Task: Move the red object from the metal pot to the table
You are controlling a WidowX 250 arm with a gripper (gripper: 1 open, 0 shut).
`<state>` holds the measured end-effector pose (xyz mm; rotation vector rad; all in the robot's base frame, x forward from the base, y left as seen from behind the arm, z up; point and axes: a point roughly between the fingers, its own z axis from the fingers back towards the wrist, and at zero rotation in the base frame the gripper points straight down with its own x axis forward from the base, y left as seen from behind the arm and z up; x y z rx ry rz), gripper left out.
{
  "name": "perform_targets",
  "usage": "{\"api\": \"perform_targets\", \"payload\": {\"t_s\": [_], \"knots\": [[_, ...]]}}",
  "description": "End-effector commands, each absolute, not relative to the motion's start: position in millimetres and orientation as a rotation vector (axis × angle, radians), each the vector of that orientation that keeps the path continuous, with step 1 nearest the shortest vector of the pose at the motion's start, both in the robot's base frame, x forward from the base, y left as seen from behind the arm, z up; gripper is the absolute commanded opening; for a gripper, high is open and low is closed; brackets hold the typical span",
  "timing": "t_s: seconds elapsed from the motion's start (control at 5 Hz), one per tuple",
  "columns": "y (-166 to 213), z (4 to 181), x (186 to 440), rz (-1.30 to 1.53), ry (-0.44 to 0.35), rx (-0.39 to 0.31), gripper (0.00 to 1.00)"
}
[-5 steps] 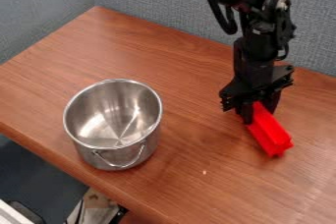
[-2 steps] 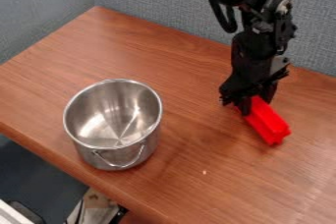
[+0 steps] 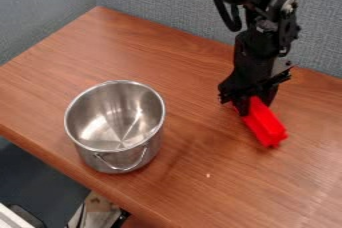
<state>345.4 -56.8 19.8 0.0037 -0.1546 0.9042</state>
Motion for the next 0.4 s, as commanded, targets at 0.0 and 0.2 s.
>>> {"api": "perform_targets", "payload": {"t_s": [0.0,0.2], "knots": [[-24.5,-13.5,332.7,0.823,-0.079,0.116,0.0],[-29.3,-11.9,325.3,0.852,-0.084,0.089,1.0]]}}
